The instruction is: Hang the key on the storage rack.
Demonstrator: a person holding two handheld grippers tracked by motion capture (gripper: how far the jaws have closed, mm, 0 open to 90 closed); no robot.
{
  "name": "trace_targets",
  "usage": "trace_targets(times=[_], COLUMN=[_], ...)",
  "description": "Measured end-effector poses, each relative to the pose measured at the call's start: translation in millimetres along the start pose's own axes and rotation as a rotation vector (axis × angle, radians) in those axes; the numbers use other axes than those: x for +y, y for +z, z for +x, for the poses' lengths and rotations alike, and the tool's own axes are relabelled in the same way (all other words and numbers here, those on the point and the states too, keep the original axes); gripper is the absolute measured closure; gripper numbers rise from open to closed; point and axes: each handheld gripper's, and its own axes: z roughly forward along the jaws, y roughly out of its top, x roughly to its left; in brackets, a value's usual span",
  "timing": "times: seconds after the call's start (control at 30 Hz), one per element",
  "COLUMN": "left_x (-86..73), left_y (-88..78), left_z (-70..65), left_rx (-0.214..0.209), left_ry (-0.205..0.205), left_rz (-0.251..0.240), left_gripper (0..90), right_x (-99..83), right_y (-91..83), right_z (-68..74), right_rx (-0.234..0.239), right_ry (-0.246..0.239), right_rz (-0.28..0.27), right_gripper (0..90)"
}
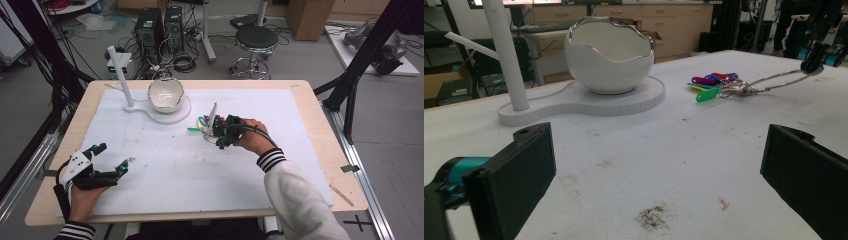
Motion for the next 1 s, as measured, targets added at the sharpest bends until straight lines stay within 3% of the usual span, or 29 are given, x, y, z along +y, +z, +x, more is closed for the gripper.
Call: trace_targets(times=[0.03, 0.07, 0.13, 0.2, 0.27, 0.3, 0.33, 0.4, 0.47, 0.63, 0.83, 1.0], left_x=[0.3, 0.4, 1.0, 3.7, 7.4, 9.9, 12.3, 18.1, 24.6, 45.6, 78.3, 98.9], left_y=[0.4, 0.7, 1.0, 1.2, 1.0, 0.5, 0.0, 0.0, 0.1, 5.9, 20.4, 36.2], left_z=[0.3, 0.2, 0.0, 0.4, 0.8, 1.1, 1.8, 3.6, 6.6, 15.8, 18.4, 16.0], left_rx=[-0.005, -0.008, -0.015, -0.023, -0.029, -0.030, -0.033, -0.046, -0.066, -0.143, -0.253, -0.354], left_ry=[0.004, 0.004, 0.013, 0.020, 0.012, 0.008, 0.006, 0.002, 0.007, -0.005, 0.026, 0.051], left_rz=[0.005, 0.006, 0.008, 0.002, -0.013, -0.021, -0.030, -0.038, -0.043, -0.063, -0.015, 0.014], left_gripper=[1.7, 1.7, 1.7, 1.7, 1.7, 1.7, 1.7, 1.7, 1.7, 1.7, 1.7, 1.7], right_x=[-1.8, -5.8, -7.6, -13.0, -14.2, -17.1, -17.1, -20.5, -21.3, -22.5, -22.7, -21.6], right_y=[-4.5, -12.8, -17.2, -30.2, -32.7, -38.9, -38.9, -45.6, -47.6, -55.6, -60.4, -63.0], right_z=[0.4, -0.1, -0.5, -1.1, -1.3, -2.1, -2.1, -2.8, -2.8, -4.5, -5.6, -4.6], right_rx=[-0.001, -0.003, -0.005, 0.002, 0.004, 0.012, 0.012, 0.037, 0.049, 0.100, 0.135, 0.158], right_ry=[0.023, 0.045, 0.056, 0.088, 0.094, 0.105, 0.105, 0.122, 0.130, 0.150, 0.151, 0.140], right_rz=[-0.020, -0.073, -0.099, -0.184, -0.204, -0.250, -0.250, -0.310, -0.328, -0.446, -0.553, -0.601], right_gripper=[88.2, 88.3, 88.4, 88.5, 88.6, 88.7, 88.7, 88.8, 88.7, 88.8, 88.8, 88.8])
